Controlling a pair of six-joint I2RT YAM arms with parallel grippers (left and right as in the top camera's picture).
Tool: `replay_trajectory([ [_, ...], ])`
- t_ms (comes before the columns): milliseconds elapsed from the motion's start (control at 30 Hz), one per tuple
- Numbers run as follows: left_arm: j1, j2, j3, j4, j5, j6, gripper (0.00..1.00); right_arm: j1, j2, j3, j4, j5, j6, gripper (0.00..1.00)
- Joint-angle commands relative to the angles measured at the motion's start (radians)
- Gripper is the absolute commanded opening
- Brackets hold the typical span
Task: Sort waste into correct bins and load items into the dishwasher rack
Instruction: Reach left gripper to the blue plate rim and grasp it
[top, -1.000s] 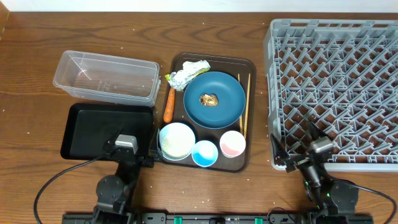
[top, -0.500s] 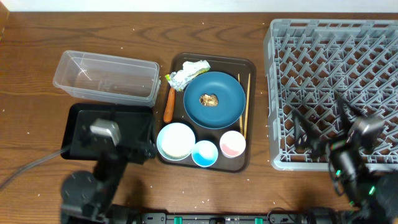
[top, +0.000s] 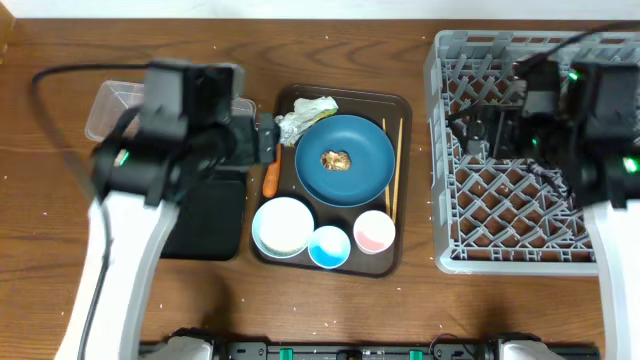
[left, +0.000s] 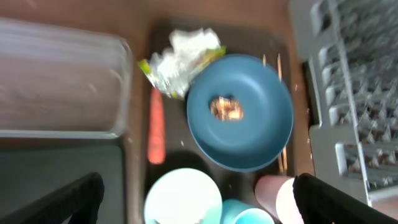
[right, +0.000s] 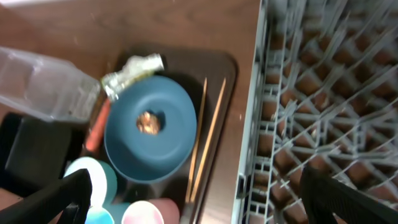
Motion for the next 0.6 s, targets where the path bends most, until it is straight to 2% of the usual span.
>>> replay_trajectory([
  [0,-0.003,0.083,0.027,-0.01,0.147,-0.035,0.98,-0.005,0.043,0.03,-0.026,-0.043,-0.023,0.99],
  [200,-0.065,0.244,0.025,-0.021,0.161,-0.034,0.98,-0.005,0.063,0.03,-0.021,-0.031,-0.023,0.99],
  [300,-0.118,0.327,0.025,-0.007,0.038,-0.035,0.93,-0.005,0.063,0.03,-0.019,-0.002,-0.022,0.99],
  [433,-0.183,0.437,0.025,0.008,-0.067,-0.035,0.8,-0.005,0.063,0.03,-0.026,-0.003,-0.018,0.99],
  [567,-0.212,0.525,0.025,0.01,-0.204,-0.068,0.79,-0.005,0.063,0.03,-0.032,-0.003,-0.002,0.99],
])
